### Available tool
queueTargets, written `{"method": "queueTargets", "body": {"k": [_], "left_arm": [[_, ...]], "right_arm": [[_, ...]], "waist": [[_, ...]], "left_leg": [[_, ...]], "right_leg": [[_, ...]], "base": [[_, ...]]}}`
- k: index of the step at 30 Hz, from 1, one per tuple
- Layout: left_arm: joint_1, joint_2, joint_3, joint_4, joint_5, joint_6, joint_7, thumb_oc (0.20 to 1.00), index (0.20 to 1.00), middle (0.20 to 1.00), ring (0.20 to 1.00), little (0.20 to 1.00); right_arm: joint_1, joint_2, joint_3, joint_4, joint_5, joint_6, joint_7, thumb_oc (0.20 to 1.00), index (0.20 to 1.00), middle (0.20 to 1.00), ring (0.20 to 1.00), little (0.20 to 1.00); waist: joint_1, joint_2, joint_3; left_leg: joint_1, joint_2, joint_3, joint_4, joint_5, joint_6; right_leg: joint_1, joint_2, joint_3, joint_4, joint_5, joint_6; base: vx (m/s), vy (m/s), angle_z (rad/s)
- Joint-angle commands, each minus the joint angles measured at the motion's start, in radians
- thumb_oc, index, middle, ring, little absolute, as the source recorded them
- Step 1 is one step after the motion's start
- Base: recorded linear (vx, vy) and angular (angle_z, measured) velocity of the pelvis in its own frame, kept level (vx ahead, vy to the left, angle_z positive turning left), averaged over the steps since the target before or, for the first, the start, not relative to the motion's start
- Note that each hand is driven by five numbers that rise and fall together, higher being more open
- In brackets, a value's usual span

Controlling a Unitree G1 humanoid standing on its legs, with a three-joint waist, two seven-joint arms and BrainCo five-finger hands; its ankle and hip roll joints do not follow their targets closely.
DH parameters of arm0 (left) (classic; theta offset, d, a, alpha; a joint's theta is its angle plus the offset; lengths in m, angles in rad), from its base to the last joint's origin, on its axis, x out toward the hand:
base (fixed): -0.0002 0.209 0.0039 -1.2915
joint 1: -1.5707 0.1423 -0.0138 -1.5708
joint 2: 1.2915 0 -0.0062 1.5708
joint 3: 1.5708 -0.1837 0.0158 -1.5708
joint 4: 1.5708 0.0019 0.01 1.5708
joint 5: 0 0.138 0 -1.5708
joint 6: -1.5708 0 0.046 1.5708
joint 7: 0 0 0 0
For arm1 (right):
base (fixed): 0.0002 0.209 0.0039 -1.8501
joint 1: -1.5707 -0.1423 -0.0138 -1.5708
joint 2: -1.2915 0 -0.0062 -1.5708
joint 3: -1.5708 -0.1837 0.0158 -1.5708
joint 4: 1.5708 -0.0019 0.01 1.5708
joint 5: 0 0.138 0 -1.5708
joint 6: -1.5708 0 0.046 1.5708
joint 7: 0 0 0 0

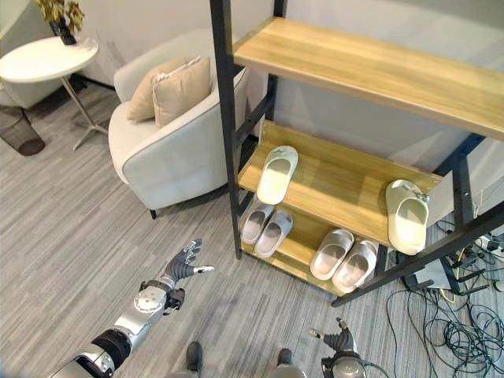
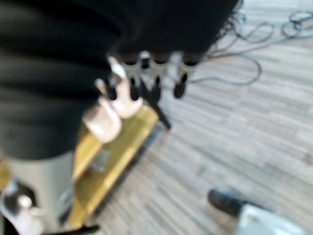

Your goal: Arrange the slippers neatly on the shoe rack.

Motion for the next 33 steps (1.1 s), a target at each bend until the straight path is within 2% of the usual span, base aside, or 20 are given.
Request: {"method": "queueTargets", "body": {"k": [1, 6, 7, 9, 13, 18, 19, 20, 22, 23, 25, 27, 30, 33], "left_arm": [[-0.018, 0.016, 0.04, -0.065, 0.009, -0.031, -0.045, 1.0, 1.0, 1.0, 1.0, 1.0], [0.02, 0.017, 0.017, -0.111, 0.025, -0.021, -0.083, 1.0, 1.0, 1.0, 1.0, 1.0], [0.02, 0.026, 0.004, -0.151, 0.016, -0.014, -0.111, 1.0, 1.0, 1.0, 1.0, 1.0], [0.02, 0.026, 0.004, -0.152, 0.015, -0.013, -0.111, 1.0, 1.0, 1.0, 1.0, 1.0], [0.001, 0.012, -0.051, -0.22, 0.008, -0.002, -0.156, 1.0, 1.0, 1.0, 1.0, 1.0], [0.018, -0.001, -0.054, -0.235, -0.028, 0.011, -0.183, 1.0, 1.0, 1.0, 1.0, 1.0], [-0.017, 0.058, -0.029, -0.551, -0.112, 0.079, -0.189, 1.0, 1.0, 1.0, 1.0, 1.0], [0.111, -0.01, -0.132, -0.362, 0.05, 0.023, -0.192, 1.0, 1.0, 1.0, 1.0, 1.0], [0.111, -0.029, -0.154, -0.308, 0.103, 0.003, -0.187, 1.0, 1.0, 1.0, 1.0, 1.0], [0.053, -0.075, -0.199, -0.224, 0.184, 0.003, -0.14, 1.0, 1.0, 1.0, 1.0, 1.0], [0.012, -0.092, -0.219, -0.2, 0.226, -0.002, -0.099, 1.0, 1.0, 1.0, 1.0, 1.0], [-0.013, -0.081, -0.234, -0.221, 0.242, -0.009, -0.084, 1.0, 1.0, 1.0, 1.0, 1.0], [-0.015, -0.053, -0.231, -0.264, 0.263, -0.012, -0.085, 1.0, 1.0, 1.0, 1.0, 1.0], [-0.018, -0.036, -0.225, -0.295, 0.282, -0.017, -0.087, 1.0, 1.0, 1.0, 1.0, 1.0]], "right_arm": [[0.008, -0.026, -0.013, 0.008, -0.032, 0.02, 0.016, 1.0, 1.0, 1.0, 1.0, 1.0], [0.064, -0.027, -0.013, 0.03, -0.069, 0.032, 0.035, 1.0, 1.0, 1.0, 1.0, 1.0], [0.092, -0.027, -0.016, 0.04, -0.079, 0.039, 0.047, 1.0, 1.0, 1.0, 1.0, 1.0], [0.093, -0.027, -0.016, 0.04, -0.079, 0.039, 0.047, 1.0, 1.0, 1.0, 1.0, 1.0], [0.134, -0.029, -0.03, 0.044, -0.067, 0.034, 0.051, 1.0, 1.0, 1.0, 1.0, 1.0], [0.147, -0.026, -0.043, 0.048, -0.035, 0.032, 0.055, 1.0, 1.0, 1.0, 1.0, 1.0], [0.145, -0.027, -0.066, 0.046, -0.013, 0.038, 0.06, 1.0, 1.0, 1.0, 1.0, 1.0], [0.077, -0.007, -0.042, 0.073, 0.007, 0.033, 0.039, 1.0, 1.0, 1.0, 1.0, 1.0], [0.072, -0.006, -0.023, 0.061, 0.01, 0.017, 0.047, 1.0, 1.0, 1.0, 1.0, 1.0], [0.055, -0.014, 0.009, 0.052, 0.011, 0.015, 0.035, 1.0, 1.0, 1.0, 1.0, 1.0], [0.038, -0.026, 0.031, 0.059, 0.0, 0.019, 0.024, 1.0, 1.0, 1.0, 1.0, 1.0], [0.02, -0.031, 0.034, 0.075, -0.018, 0.025, 0.013, 1.0, 1.0, 1.0, 1.0, 1.0], [0.017, -0.037, 0.032, 0.074, -0.022, 0.023, 0.012, 1.0, 1.0, 1.0, 1.0, 1.0], [0.017, -0.035, 0.028, 0.071, -0.032, 0.023, 0.019, 1.0, 1.0, 1.0, 1.0, 1.0]], "waist": [[-0.003, 0.012, 0.025], [-0.008, 0.023, 0.008], [-0.014, 0.036, -0.006], [-0.014, 0.037, -0.004], [-0.033, 0.063, -0.015], [-0.045, 0.077, -0.004], [-0.03, 0.083, 0.002], [-0.001, 0.07, 0.033], [0.0, 0.066, 0.042], [0.0, 0.059, 0.059], [0.016, 0.055, 0.06], [0.037, 0.05, 0.054], [0.057, 0.051, 0.063], [0.061, 0.073, 0.053]], "left_leg": [[0.032, 0.039, -0.065, 0.043, -0.055, -0.04], [0.105, 0.06, -0.054, 0.023, -0.05, -0.056], [0.138, 0.078, -0.052, 0.016, -0.027, -0.07], [0.141, 0.078, -0.052, 0.014, -0.026, -0.07], [0.166, 0.113, -0.051, 0.013, 0.031, -0.096], [0.164, 0.139, -0.06, 0.046, 0.061, -0.103], [0.142, 0.14, -0.079, 0.07, 0.084, -0.094], [0.116, 0.125, -0.132, 0.136, 0.091, -0.091], [0.11, 0.118, -0.156, 0.158, 0.101, -0.087], [0.078, 0.095, -0.228, 0.183, 0.134, -0.072], [0.035, 0.043, -0.334, 0.138, 0.102, -0.054], [-0.025, 0.007, -0.402, 0.044, 0.083, -0.062], [-0.062, -0.012, -0.409, 0.011, 0.104, -0.061], [-0.023, 0.012, -0.409, -0.032, 0.103, -0.069]], "right_leg": [[0.02, -0.007, 0.022, 0.042, 0.012, 0.041], [0.097, 0.02, 0.028, 0.007, -0.007, 0.031], [0.14, 0.046, 0.03, -0.025, -0.018, 0.02], [0.143, 0.047, 0.03, -0.027, -0.017, 0.02], [0.196, 0.093, 0.034, -0.079, -0.032, -0.003], [0.222, 0.12, 0.047, -0.107, -0.037, -0.026], [0.216, 0.12, 0.048, -0.108, -0.027, -0.03], [0.208, 0.124, 0.071, -0.09, -0.041, -0.043], [0.199, 0.126, 0.089, -0.079, -0.044, -0.046], [0.173, 0.124, 0.127, -0.055, -0.045, -0.047], [0.153, 0.13, 0.187, -0.043, -0.051, -0.045], [0.165, 0.134, 0.248, -0.052, -0.062, -0.044], [0.182, 0.144, 0.285, -0.052, -0.073, -0.046], [0.18, 0.16, 0.328, -0.055, -0.071, -0.038]], "base": [[0.05, -0.081, -0.05], [0.06, -0.155, -0.11], [0.03, -0.148, -0.14], [0.01, -0.118, -0.08], [-0.02, -0.147, -0.07], [-0.05, -0.098, -0.1], [-0.14, -0.099, -0.23], [-0.17, -0.108, -0.22], [-0.1, -0.033, -0.19], [-0.07, 0.028, -0.51], [0.0, 0.035, -0.59], [0.14, 0.045, -0.85], [0.1, 0.039, -0.43], [0.02, 0.099, -0.72]]}}
